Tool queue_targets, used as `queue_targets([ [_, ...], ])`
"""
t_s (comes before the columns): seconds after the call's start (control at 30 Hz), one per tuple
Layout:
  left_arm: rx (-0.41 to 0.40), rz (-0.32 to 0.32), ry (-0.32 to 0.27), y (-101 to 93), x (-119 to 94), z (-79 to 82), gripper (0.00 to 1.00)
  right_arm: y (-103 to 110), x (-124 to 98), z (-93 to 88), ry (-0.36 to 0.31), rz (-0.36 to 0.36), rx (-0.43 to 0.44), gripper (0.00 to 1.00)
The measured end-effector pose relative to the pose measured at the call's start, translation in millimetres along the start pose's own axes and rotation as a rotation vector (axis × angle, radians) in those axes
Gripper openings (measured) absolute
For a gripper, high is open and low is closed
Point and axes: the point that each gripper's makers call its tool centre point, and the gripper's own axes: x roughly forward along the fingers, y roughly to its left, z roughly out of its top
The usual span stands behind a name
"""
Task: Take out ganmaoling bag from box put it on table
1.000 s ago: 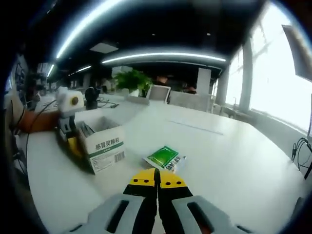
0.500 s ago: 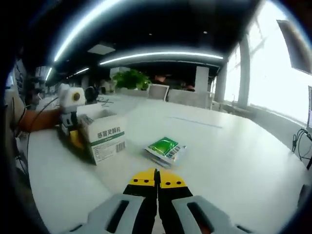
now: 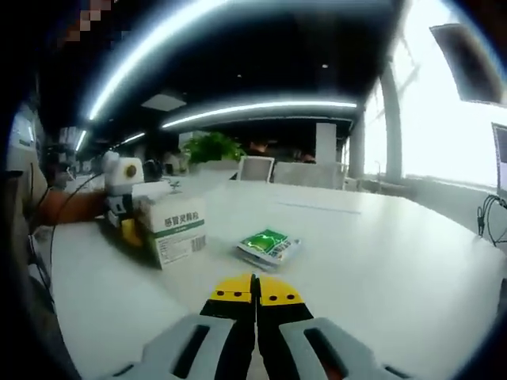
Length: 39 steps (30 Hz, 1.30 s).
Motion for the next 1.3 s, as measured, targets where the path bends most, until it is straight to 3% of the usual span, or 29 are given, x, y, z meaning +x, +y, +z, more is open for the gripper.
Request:
queue_targets([
  [0.23, 0.000, -0.001, -0.001, 0.1, -0.2, -0.1, 0.50, 2.7, 4.5, -6.7, 0.038, -0.012, -0.041, 0.00],
  [0.5, 0.001, -0.001, -0.001, 0.3, -0.4, -0.1, 0.50, 2.3, 3.0, -2.0, 0.010, -0.018, -0.067, 0.00],
  [1.3, 0.003, -0.001, 0.004, -0.1, 0.1, -1.1, 0.50, 2.4, 3.4, -3.7, 0.019, -0.024, -0.093, 0.00],
])
